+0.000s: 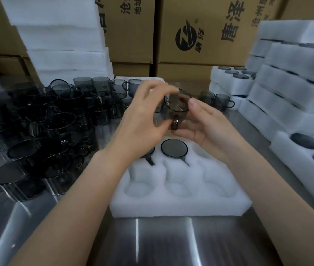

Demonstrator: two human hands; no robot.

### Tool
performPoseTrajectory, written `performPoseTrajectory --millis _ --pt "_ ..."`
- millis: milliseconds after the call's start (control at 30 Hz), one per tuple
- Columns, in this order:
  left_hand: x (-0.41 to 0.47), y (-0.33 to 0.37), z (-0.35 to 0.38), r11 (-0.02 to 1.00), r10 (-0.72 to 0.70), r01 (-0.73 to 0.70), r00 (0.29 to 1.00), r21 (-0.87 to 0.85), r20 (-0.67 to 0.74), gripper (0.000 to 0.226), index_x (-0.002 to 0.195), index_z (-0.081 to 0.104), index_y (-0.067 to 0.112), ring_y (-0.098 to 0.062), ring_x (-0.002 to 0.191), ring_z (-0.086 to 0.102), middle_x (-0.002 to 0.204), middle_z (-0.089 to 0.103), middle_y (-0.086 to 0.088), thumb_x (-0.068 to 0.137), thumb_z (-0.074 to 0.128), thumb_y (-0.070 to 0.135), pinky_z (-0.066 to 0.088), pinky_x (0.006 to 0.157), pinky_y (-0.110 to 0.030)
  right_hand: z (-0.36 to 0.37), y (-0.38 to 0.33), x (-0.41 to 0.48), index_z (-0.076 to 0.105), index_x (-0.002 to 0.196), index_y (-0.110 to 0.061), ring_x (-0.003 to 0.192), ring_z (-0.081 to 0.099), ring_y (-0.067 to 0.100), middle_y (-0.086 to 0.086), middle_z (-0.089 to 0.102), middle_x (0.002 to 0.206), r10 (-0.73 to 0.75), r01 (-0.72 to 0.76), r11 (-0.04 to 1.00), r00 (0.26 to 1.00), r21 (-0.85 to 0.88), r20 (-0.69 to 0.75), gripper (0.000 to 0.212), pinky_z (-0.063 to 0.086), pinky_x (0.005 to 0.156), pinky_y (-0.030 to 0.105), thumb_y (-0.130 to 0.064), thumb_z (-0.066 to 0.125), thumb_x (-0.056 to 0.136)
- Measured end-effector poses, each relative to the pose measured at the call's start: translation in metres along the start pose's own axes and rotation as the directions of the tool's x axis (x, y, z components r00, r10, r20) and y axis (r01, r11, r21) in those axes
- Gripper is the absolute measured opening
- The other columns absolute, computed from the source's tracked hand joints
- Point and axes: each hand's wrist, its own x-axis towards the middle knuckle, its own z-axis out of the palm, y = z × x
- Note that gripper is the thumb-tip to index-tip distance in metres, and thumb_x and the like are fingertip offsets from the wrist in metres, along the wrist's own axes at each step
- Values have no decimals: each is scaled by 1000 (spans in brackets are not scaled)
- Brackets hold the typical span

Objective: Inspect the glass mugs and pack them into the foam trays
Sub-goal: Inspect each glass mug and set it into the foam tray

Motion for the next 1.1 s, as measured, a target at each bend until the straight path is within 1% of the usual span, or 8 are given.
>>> performPoseTrajectory --millis 133,233,300,400,533,767,933,1100 --pt "-1 -3 8 932 -305 308 951 -192 44 77 141 41 27 6 111 53 133 46 12 76 78 11 43 99 -15 -2 2 1 65 120 -14 86 72 30 17 71 107 11 -11 999 1000 31 12 29 59 72 36 -27 52 98" --pt "-2 -8 11 890 -368 375 927 -260 76 62 120 57 35 3 107 59 114 63 19 70 83 7 46 101 -26 0 4 2 65 113 -14 84 72 33 17 71 104 5 -5 1000 1000 13 4 24 59 71 40 -28 54 97" --pt "-3 -9 9 875 -367 376 926 -306 90 62 112 60 39 -1 105 63 107 67 19 68 83 3 48 100 -28 1 4 3 61 105 -14 81 72 34 16 71 100 6 -6 1000 1000 6 -11 19 60 70 42 -29 53 98" --pt "-4 -10 9 891 -320 331 943 -310 90 66 124 63 21 -7 110 62 116 66 6 66 80 -5 47 99 -22 1 4 2 53 97 -15 79 71 37 15 71 97 11 -11 1000 1000 2 -16 19 59 66 43 -34 55 95" --pt "-6 -5 9 953 -203 213 977 -216 68 70 129 61 14 -3 111 57 116 60 7 65 79 -9 42 101 -15 4 5 3 49 104 -14 90 69 40 20 67 106 5 -5 1000 999 1 -54 32 58 66 45 -41 60 89" --pt "-4 -2 12 997 -65 66 997 -33 38 63 124 66 12 -9 108 58 118 65 -3 65 83 -2 41 100 -17 10 7 2 51 95 -16 66 68 19 0 69 81 -60 42 990 990 -135 -129 44 55 55 35 -44 76 73" --pt "-5 -3 13 994 -95 94 995 -61 -20 60 122 67 8 0 103 55 113 64 -1 65 85 2 39 95 -7 11 11 2 51 101 -18 77 68 11 -2 67 89 -150 120 963 982 -242 -110 45 56 60 30 -22 81 68" --pt "-5 -4 9 950 -248 241 969 -199 -12 57 121 68 15 -9 102 63 111 66 5 67 86 10 50 92 -24 7 7 0 60 110 -11 96 68 20 6 69 107 -184 169 949 982 -266 -30 45 59 69 41 -13 79 69"
